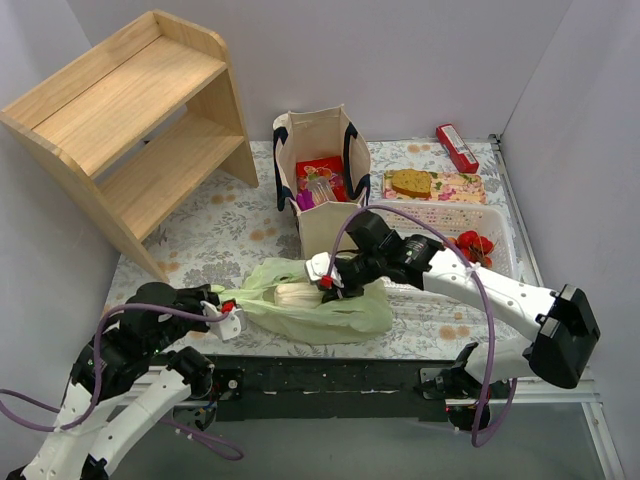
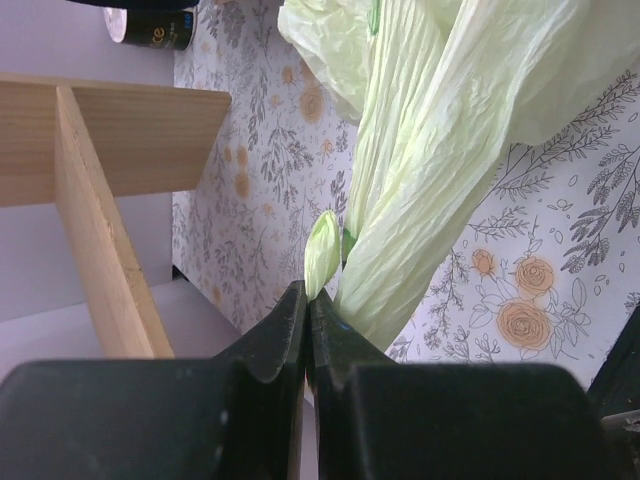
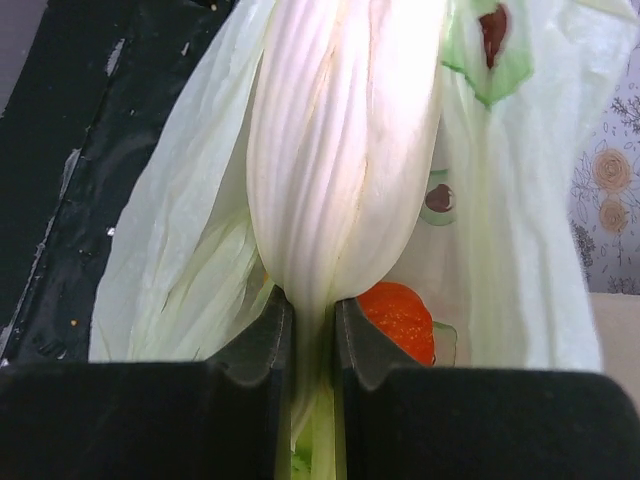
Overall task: Untie the knot of the grocery bags and take out the mixed food
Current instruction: Pick up the fake vegetable from the takeout bag.
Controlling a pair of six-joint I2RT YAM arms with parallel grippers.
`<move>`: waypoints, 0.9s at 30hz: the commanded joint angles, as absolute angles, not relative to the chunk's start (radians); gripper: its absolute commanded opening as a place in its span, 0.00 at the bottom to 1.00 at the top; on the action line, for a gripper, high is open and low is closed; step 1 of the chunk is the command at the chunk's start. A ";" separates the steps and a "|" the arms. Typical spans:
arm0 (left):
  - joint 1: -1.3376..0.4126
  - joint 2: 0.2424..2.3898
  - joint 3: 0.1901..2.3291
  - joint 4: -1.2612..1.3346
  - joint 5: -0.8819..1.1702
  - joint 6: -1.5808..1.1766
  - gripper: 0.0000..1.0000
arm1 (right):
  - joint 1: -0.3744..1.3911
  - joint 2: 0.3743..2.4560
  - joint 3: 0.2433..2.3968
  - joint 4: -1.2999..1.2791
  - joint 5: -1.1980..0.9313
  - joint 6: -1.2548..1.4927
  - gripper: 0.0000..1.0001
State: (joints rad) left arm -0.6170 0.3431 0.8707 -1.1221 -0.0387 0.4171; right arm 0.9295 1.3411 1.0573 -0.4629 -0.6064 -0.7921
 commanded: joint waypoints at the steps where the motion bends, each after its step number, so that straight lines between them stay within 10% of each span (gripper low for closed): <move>1: -0.611 0.364 0.897 -1.147 -0.052 0.382 0.00 | 0.922 1.304 1.123 -0.489 -0.690 -0.813 0.01; 10: -0.611 0.465 0.920 -0.979 0.034 0.353 0.29 | 0.920 1.376 1.288 -0.235 -0.805 -0.391 0.01; 15: -0.611 0.474 0.963 -0.997 0.017 0.338 0.70 | 0.896 1.374 1.327 -0.124 -0.766 -0.243 0.01; 27: -0.462 0.385 0.842 -1.017 -0.002 0.223 0.98 | 0.703 1.590 1.533 0.543 -0.882 0.650 0.01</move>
State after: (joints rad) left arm -0.5461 0.3813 0.8951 -1.0405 -0.0185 0.2764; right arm 0.7071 1.5219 1.3643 0.2462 -0.8433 0.3355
